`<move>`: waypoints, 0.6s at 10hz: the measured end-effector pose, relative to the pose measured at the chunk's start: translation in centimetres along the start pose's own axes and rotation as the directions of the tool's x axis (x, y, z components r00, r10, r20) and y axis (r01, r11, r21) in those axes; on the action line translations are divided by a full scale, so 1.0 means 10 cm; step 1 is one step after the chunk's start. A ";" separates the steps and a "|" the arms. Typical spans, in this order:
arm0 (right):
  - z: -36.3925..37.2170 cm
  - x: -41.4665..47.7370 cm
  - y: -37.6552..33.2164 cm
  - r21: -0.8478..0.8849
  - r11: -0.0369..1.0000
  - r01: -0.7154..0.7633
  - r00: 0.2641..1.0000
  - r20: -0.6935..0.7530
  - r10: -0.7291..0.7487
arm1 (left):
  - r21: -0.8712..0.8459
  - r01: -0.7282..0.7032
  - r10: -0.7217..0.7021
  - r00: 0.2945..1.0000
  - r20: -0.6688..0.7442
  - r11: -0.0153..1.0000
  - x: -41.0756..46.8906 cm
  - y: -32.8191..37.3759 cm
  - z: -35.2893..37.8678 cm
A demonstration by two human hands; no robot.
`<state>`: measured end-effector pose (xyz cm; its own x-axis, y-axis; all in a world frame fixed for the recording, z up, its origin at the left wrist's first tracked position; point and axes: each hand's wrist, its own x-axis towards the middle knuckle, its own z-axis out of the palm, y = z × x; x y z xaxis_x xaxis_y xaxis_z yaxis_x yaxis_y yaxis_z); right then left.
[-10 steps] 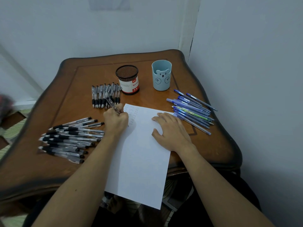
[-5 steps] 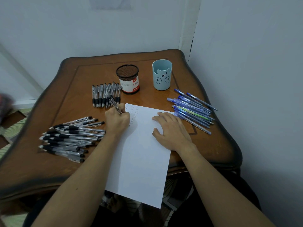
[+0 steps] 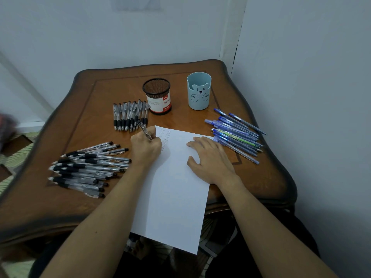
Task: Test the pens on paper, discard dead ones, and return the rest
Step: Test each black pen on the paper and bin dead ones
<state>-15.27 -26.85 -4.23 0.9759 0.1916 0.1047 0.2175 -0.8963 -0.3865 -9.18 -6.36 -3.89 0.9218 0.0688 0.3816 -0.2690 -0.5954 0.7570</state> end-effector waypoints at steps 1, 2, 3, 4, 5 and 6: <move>0.00 0.00 0.00 -0.002 1.000 -0.003 1.000 -0.003 0.003 | -0.039 0.047 -0.048 0.999 -0.013 0.998 0.00 0.01 -0.02; 0.00 -0.01 -0.01 -0.001 1.000 0.000 1.000 -0.008 0.000 | -0.179 0.189 -0.196 0.980 -0.023 0.966 0.01 0.04 -0.06; -0.01 -0.01 -0.01 0.008 1.000 0.002 1.000 -0.015 -0.002 | -0.336 0.296 -0.319 0.948 -0.014 0.894 0.05 0.02 -0.08; -0.01 -0.01 -0.01 0.012 1.000 -0.001 1.000 -0.008 0.002 | -0.378 0.350 -0.383 0.924 -0.011 0.857 0.10 0.01 -0.08; -0.02 -0.02 -0.01 0.011 1.000 0.001 1.000 -0.006 -0.001 | -0.332 0.399 -0.416 0.909 0.020 0.855 0.12 0.06 -0.12; -0.02 -0.01 -0.01 0.008 1.000 -0.004 1.000 0.001 0.004 | -0.354 0.527 -0.520 0.845 0.122 0.773 0.23 0.10 -0.14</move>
<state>-15.44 -26.82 -4.01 0.9768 0.1884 0.1021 0.2136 -0.8940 -0.3939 -7.78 -5.67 -1.48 0.9531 0.2704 -0.1357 0.1785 -0.1407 0.9738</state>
